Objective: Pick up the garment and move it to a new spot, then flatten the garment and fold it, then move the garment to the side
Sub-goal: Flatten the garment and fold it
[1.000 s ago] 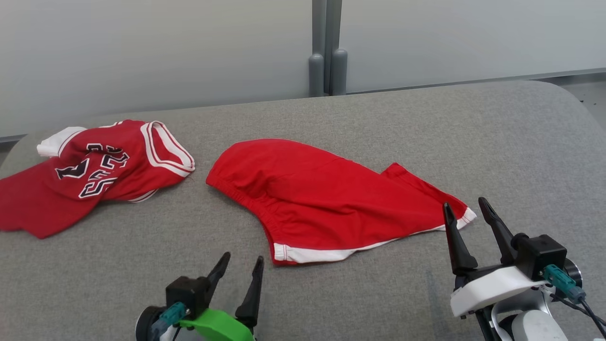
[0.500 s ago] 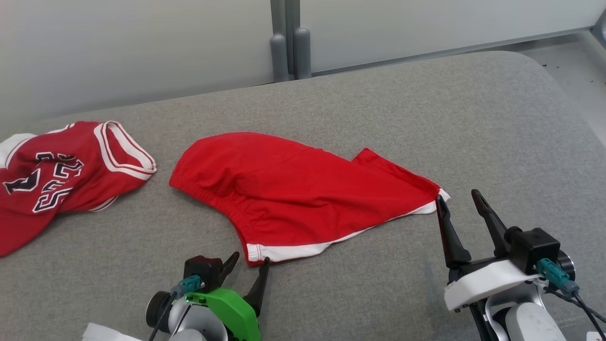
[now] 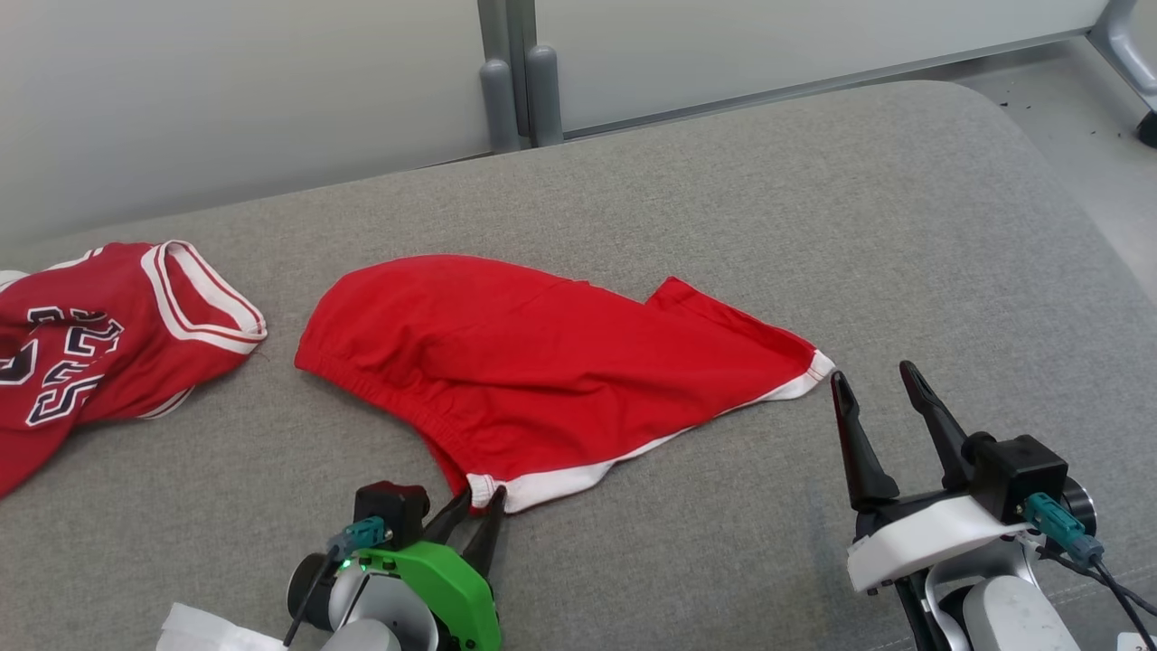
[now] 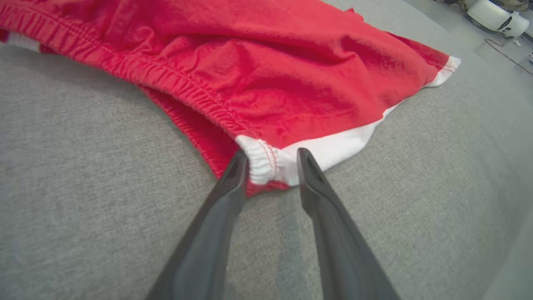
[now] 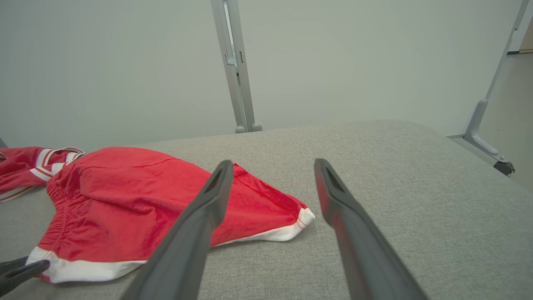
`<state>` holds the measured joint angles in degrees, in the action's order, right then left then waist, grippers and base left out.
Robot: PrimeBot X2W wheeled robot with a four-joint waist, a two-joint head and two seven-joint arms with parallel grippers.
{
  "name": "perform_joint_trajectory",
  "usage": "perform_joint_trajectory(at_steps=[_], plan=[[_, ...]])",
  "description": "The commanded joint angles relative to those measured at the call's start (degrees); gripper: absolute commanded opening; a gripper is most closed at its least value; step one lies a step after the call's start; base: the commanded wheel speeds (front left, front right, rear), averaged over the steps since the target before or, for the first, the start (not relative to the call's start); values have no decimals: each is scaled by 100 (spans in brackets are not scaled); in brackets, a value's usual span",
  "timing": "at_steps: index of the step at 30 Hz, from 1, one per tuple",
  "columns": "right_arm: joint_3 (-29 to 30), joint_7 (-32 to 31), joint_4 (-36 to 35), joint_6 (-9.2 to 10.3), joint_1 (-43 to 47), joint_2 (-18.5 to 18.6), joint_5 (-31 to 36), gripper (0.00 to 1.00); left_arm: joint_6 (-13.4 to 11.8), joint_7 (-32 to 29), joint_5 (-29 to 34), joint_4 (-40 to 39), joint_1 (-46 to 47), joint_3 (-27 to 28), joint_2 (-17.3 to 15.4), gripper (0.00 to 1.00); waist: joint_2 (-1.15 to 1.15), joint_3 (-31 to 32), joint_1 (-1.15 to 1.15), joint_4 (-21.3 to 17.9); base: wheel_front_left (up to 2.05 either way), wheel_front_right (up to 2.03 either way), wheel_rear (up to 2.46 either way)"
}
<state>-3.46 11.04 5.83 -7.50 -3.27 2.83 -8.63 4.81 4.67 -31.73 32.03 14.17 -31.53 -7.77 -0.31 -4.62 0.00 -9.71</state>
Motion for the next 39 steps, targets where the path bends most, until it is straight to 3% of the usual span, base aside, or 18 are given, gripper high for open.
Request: perform_joint_trajectory(at_steps=[1,4,7,15,24,32,39], plan=[[-4,33,11,1,-56,12,-23,100,31,8,-22,39,88,-20,10,40,31,7,0,-6,0,0,0],[-7,42,9,1,-55,12,-20,100,16,23,-39,73,131,-24,37,26,31,7,0,-8,0,0,0],[0,53,20,2,-59,12,-3,100,-19,39,-36,158,155,-46,67,0,31,11,0,-3,0,0,0],[16,7,68,1,-18,11,46,100,-245,351,-37,304,195,104,24,0,31,61,0,77,0,0,0],[-111,-72,307,1,108,12,163,100,-619,754,-279,-55,-107,674,-351,0,31,32,0,325,0,0,0],[-750,-161,768,2,195,135,430,100,-871,776,-350,-433,-365,921,-647,0,31,-38,0,502,0,0,0],[-1297,-214,1164,2,290,391,347,100,-947,743,-391,-582,-431,908,-630,0,31,-77,0,575,0,0,0]])
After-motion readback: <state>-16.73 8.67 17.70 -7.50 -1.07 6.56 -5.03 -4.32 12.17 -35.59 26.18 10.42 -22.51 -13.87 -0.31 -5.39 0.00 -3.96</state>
